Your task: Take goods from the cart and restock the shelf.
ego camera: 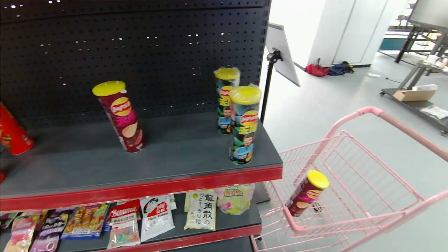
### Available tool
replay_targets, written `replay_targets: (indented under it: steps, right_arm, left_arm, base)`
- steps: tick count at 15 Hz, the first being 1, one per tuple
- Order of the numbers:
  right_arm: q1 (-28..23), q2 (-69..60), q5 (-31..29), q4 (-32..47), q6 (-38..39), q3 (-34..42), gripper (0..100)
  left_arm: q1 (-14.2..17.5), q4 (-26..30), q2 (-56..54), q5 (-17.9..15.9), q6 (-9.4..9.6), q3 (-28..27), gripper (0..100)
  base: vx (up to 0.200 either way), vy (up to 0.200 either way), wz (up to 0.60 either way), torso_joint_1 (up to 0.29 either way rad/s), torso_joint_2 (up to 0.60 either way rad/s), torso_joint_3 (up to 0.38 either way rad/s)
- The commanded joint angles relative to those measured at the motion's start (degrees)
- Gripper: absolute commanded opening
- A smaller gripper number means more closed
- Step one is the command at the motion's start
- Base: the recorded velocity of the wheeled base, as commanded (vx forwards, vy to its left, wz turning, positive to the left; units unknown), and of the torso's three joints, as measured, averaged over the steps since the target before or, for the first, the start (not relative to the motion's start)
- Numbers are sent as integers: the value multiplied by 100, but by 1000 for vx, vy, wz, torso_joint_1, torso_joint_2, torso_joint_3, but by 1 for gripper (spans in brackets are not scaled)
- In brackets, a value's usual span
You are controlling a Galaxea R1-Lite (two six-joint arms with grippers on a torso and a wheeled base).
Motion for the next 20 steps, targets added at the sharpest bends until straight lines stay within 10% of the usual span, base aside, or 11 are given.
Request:
replay_targets:
  steps: [1,20]
  right_arm:
    - [1,2,-2,0,-1,0,100]
    - [1,2,-11,-9,42,0,100]
  left_arm:
    - [4,-2,7,1,0,0,100]
    - [4,-2,7,1,0,0,100]
  base:
    - [0,0,-600,-2,2,2]
    - [0,0,0,-99,251,149]
